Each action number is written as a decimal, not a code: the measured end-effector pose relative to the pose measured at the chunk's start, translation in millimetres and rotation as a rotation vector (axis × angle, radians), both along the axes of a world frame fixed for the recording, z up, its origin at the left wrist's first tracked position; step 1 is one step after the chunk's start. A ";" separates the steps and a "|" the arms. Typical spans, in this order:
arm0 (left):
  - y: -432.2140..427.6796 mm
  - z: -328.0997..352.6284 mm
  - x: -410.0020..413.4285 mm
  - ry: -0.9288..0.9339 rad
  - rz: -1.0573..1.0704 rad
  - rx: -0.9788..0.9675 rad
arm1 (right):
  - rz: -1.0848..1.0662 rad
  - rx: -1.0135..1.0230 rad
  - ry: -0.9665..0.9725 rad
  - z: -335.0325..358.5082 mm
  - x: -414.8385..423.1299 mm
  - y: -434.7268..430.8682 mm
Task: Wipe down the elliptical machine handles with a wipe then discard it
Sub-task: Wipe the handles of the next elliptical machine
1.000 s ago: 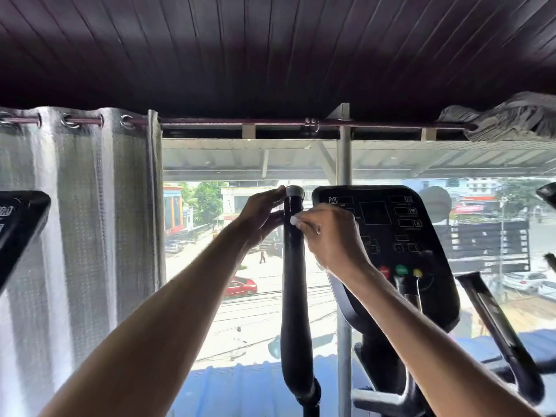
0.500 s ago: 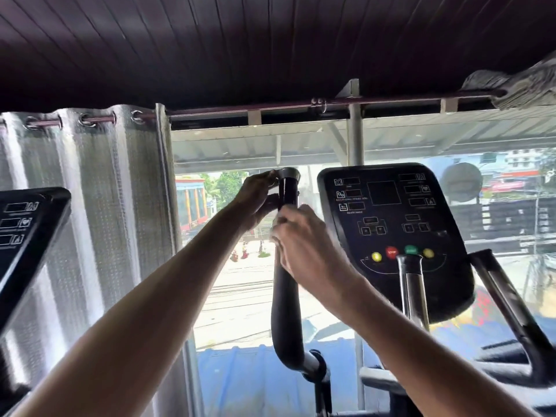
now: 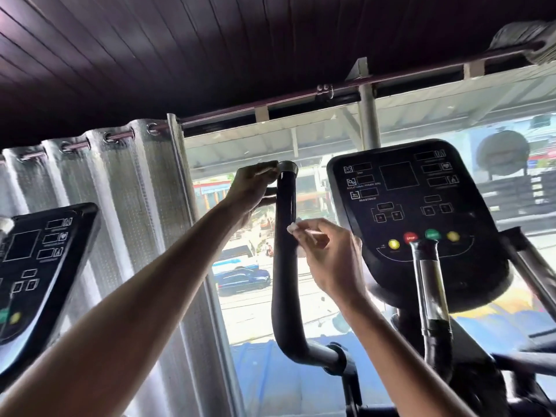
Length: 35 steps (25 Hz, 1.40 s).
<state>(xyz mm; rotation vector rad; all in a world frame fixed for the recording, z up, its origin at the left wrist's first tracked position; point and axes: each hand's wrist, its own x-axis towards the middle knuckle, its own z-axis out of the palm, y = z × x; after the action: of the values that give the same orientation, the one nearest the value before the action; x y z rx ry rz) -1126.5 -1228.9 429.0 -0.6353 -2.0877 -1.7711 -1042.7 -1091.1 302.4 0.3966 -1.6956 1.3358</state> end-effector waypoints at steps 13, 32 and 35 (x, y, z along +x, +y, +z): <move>14.0 25.4 11.5 0.070 0.210 -0.103 | 0.549 -0.542 -0.180 37.9 -82.4 1.2; 6.2 33.6 7.0 -0.011 0.146 -0.121 | 0.635 -0.593 -0.079 34.9 -80.7 9.6; 4.7 30.9 0.2 -0.025 0.084 -0.111 | 0.120 -0.115 0.260 57.3 -70.8 13.3</move>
<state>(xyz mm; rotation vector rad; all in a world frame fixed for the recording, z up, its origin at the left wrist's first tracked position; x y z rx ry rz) -1126.2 -1224.2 460.0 -0.5492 -2.2086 -1.6355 -1113.5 -1077.8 359.8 0.5863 -1.3924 1.3952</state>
